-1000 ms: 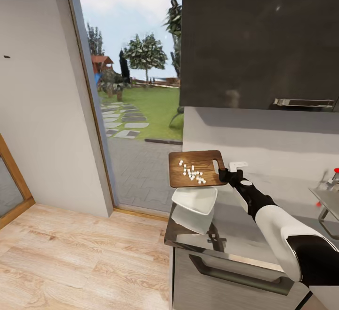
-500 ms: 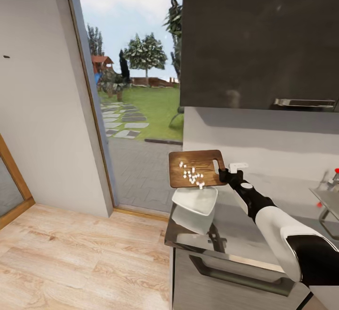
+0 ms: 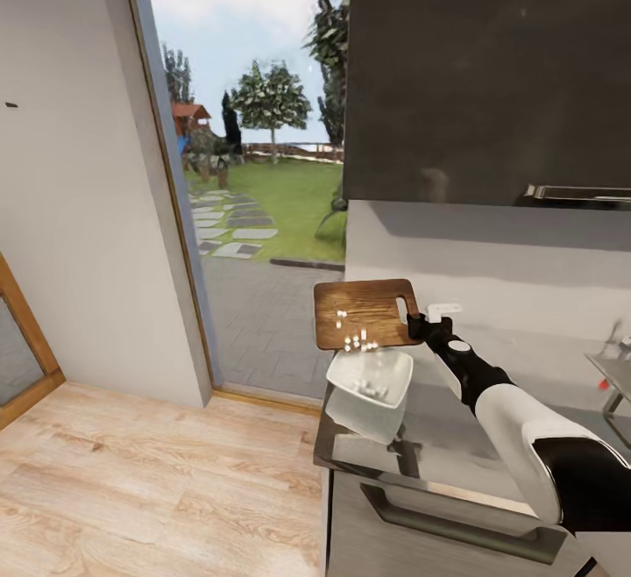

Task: In the kitchen, take the Vidalia onion out of the sink, dice it on the chopping board with the paring knife, put the diced onion into the bowl on the countertop, then place both the paring knife and the chopping board into the sink.

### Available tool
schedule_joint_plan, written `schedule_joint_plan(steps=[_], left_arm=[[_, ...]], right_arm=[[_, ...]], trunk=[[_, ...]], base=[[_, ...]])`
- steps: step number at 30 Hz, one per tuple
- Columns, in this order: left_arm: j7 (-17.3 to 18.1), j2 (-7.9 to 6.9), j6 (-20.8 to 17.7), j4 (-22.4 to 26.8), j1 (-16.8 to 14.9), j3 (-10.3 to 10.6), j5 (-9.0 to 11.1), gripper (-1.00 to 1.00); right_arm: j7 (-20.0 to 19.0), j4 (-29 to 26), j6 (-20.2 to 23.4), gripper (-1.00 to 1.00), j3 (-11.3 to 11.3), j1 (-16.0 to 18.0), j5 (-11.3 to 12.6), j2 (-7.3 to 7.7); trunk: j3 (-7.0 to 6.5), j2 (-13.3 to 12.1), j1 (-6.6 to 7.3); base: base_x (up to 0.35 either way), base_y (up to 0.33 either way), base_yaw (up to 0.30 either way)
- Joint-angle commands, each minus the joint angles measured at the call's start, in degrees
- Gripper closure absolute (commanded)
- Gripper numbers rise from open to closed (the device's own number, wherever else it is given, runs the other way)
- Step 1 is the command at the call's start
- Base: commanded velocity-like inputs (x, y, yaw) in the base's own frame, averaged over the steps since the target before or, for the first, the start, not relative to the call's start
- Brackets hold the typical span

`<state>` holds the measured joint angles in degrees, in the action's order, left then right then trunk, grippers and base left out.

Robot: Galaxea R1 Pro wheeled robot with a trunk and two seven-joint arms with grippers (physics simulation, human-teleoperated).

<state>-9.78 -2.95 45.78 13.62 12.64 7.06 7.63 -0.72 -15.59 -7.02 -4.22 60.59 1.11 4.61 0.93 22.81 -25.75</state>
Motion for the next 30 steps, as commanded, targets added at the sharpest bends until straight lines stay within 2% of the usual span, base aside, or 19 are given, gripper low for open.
schedule_joint_plan(steps=[1,18,30], left_arm=[[-0.2,-0.04,0.0,0.1,0.0,0.5,0.6,-1.0],[-0.1,-0.04,0.1,0.1,0.0,0.5,0.5,-1.0],[-0.1,-0.04,0.1,0.0,0.0,0.5,0.5,-1.0]], right_arm=[[0.0,0.1,-0.2,1.0,-0.4,0.1,0.1,0.05],[0.0,0.1,-0.3,1.0,-0.4,0.1,0.1,-0.03],[0.0,0.1,-0.4,1.0,-0.4,0.1,0.1,-0.04]], trunk=[[0.1,0.1,-0.04],[0.1,0.1,-0.04],[0.1,0.1,-0.04]], base=[[0.0,0.0,0.0],[0.032,-0.034,0.0],[0.087,-0.142,0.0]])
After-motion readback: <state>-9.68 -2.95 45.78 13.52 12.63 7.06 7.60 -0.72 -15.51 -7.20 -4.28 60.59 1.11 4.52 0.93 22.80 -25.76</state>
